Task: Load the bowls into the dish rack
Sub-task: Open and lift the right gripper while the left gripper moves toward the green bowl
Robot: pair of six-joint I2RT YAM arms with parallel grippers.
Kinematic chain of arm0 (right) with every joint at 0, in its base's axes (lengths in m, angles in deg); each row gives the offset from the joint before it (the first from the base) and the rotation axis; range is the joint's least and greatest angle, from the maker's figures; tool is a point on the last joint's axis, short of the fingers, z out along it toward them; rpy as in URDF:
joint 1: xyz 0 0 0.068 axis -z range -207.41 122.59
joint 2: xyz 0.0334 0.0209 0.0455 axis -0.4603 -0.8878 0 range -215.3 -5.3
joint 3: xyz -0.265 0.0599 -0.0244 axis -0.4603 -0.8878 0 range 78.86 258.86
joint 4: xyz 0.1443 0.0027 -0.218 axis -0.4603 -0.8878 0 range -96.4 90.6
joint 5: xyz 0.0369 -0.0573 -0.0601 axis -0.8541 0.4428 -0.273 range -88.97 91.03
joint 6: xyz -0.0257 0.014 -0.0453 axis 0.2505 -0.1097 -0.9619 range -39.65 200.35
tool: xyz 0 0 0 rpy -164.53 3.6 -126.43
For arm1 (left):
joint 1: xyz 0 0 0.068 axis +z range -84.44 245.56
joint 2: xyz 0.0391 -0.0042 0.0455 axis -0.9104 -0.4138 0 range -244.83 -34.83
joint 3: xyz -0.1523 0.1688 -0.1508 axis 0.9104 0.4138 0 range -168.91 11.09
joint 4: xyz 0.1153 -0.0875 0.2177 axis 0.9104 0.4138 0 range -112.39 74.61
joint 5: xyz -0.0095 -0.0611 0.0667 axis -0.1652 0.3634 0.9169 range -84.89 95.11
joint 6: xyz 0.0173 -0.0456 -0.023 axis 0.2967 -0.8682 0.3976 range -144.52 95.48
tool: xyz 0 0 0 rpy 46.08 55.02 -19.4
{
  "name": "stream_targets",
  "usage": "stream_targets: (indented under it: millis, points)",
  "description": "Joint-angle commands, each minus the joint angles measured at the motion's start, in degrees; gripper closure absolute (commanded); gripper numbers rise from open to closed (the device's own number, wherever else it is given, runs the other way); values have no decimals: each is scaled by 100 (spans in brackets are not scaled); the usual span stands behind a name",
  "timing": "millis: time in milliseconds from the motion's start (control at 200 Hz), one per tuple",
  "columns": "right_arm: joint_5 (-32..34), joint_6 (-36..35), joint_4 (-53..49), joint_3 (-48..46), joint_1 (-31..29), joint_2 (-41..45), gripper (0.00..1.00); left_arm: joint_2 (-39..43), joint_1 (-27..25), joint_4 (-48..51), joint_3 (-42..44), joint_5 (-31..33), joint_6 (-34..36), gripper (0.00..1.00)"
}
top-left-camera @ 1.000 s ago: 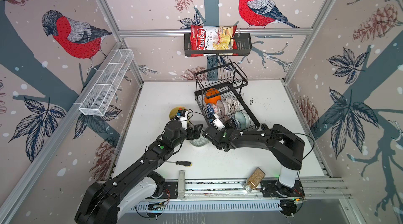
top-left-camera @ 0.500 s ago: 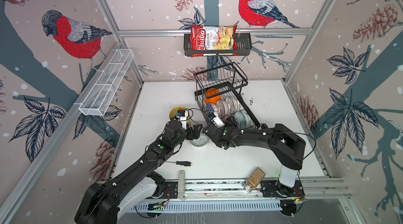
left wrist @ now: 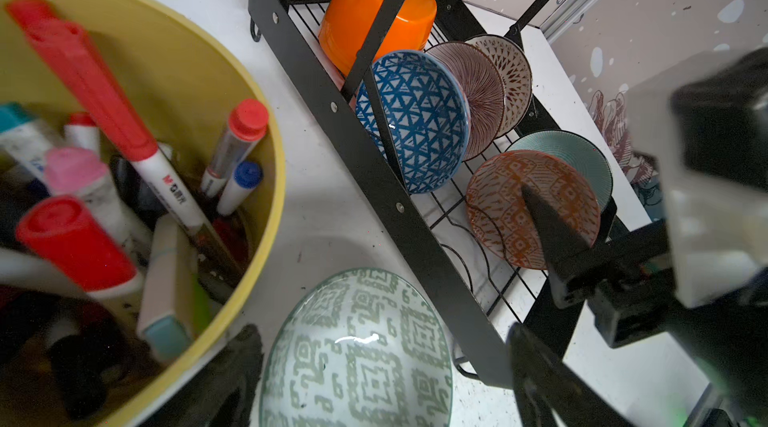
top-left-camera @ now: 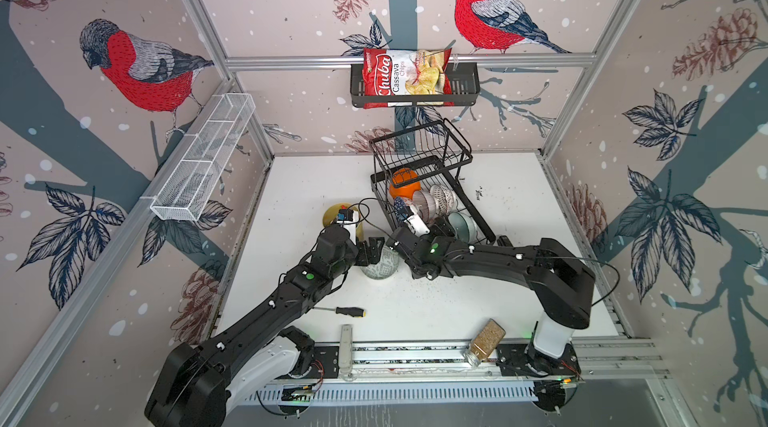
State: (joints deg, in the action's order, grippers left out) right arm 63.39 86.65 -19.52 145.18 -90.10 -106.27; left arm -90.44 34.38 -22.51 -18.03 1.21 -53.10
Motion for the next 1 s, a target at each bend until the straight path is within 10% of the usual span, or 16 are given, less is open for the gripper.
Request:
stream_targets:
  millis: [0,996]
  points:
    - [-164,327,0,2,35,248,15,-35,12,296,-141,12,-49,9]
    - [-1363,347,2053,-1897,32,2697,16,-2204,-595,3062,-1507,667,-593,16]
